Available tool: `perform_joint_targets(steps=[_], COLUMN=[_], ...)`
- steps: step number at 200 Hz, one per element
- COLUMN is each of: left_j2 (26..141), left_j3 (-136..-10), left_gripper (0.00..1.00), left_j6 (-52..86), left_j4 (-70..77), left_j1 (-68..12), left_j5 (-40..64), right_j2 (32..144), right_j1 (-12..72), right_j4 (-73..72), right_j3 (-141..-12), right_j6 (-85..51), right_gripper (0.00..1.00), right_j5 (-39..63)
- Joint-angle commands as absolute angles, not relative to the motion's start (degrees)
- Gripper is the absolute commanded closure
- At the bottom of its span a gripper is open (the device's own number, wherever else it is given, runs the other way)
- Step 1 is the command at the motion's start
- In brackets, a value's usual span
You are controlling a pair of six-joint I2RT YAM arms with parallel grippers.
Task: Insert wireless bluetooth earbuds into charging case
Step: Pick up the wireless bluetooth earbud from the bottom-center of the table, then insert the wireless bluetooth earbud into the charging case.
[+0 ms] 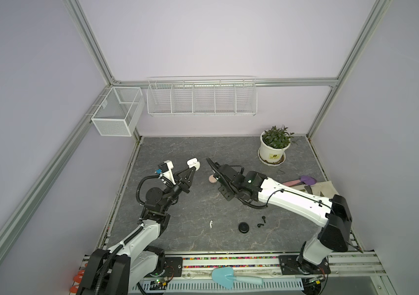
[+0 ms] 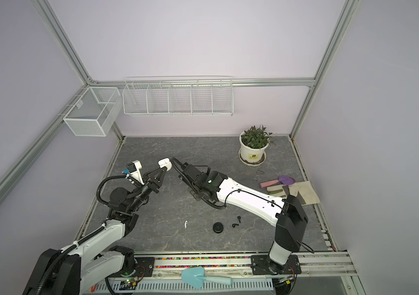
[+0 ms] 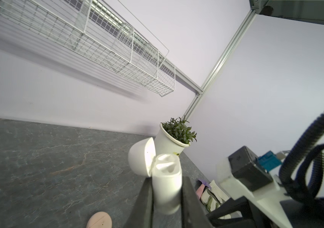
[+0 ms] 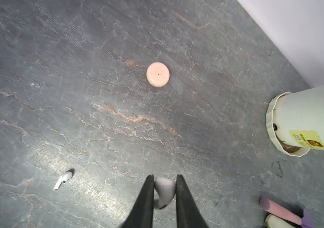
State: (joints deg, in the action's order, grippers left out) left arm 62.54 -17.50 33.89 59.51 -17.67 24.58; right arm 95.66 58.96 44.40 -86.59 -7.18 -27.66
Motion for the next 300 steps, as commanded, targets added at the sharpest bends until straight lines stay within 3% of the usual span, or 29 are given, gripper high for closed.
perform_joint_targets(steps=[1, 17, 66, 144, 300], left_j2=[67.1, 71.8, 75.4, 74.9, 73.1], left_j3=[-17.2, -17.7, -21.3, -21.1, -20.7], left_gripper=[1.00, 1.00, 1.00, 1.00, 1.00], left_j6=[30.9, 30.8, 28.5, 29.7, 31.0], left_j4=[73.5, 81.1, 80.9, 81.1, 81.0], left_j1=[-19.4, -19.5, -20.4, -20.6, -20.6], left_j5=[26.6, 30.1, 39.3, 41.2, 41.3], right_j2=[92.4, 92.2, 93.0, 102.5, 103.1], right_j1=[58.7, 58.7, 61.1, 62.2, 62.8], right_j4=[47.7, 49.6, 48.8, 51.8, 42.0], right_j3=[-91.3, -95.3, -104.9, -119.8, -114.3], right_j6=[-1.6, 0.8, 9.3, 13.1, 12.1], right_gripper=[0.79, 0.79, 0.79, 0.79, 0.82], right_j5=[-30.2, -31.4, -31.4, -26.7, -27.8])
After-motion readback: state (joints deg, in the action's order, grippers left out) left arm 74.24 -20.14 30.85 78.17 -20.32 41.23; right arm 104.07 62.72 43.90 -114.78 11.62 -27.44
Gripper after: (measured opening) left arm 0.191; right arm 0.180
